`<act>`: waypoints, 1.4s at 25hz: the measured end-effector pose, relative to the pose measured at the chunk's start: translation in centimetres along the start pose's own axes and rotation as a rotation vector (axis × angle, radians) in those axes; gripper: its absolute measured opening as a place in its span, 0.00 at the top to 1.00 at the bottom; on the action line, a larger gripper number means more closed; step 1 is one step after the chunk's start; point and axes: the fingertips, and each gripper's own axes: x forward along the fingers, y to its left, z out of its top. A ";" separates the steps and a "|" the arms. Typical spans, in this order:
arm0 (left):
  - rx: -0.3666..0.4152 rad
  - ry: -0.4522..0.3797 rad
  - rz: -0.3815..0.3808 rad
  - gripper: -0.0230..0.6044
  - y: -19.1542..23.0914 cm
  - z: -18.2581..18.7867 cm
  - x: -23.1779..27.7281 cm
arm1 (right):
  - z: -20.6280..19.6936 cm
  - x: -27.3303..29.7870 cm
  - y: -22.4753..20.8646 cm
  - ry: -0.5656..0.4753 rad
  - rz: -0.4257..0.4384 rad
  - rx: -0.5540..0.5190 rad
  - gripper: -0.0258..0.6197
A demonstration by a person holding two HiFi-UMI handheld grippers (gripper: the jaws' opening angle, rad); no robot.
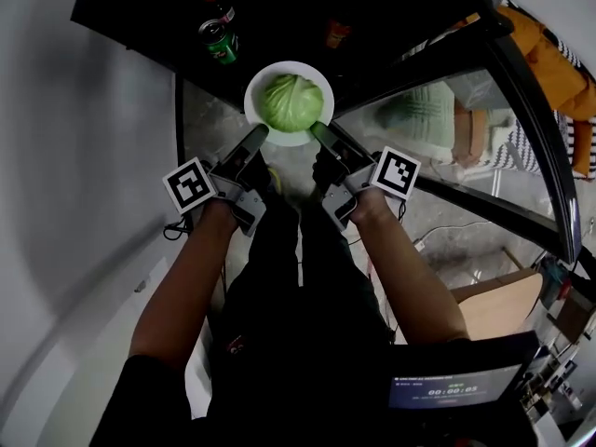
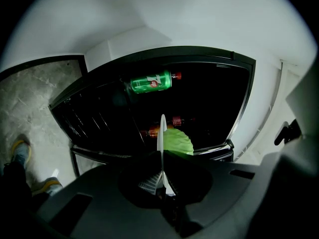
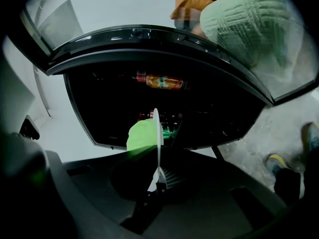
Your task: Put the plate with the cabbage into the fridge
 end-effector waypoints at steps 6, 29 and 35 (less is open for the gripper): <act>-0.072 -0.007 0.041 0.95 0.4 0.0 0.0 | -0.1 0.1 -0.1 0.018 -0.083 0.052 0.93; -0.111 -0.029 0.051 0.95 0.2 -0.1 -0.1 | -0.1 -0.3 0.2 -0.021 -0.121 0.057 0.93; -0.110 -0.030 0.050 0.95 -0.1 0.2 0.2 | 0.2 -0.2 0.5 -0.030 -0.116 0.060 0.93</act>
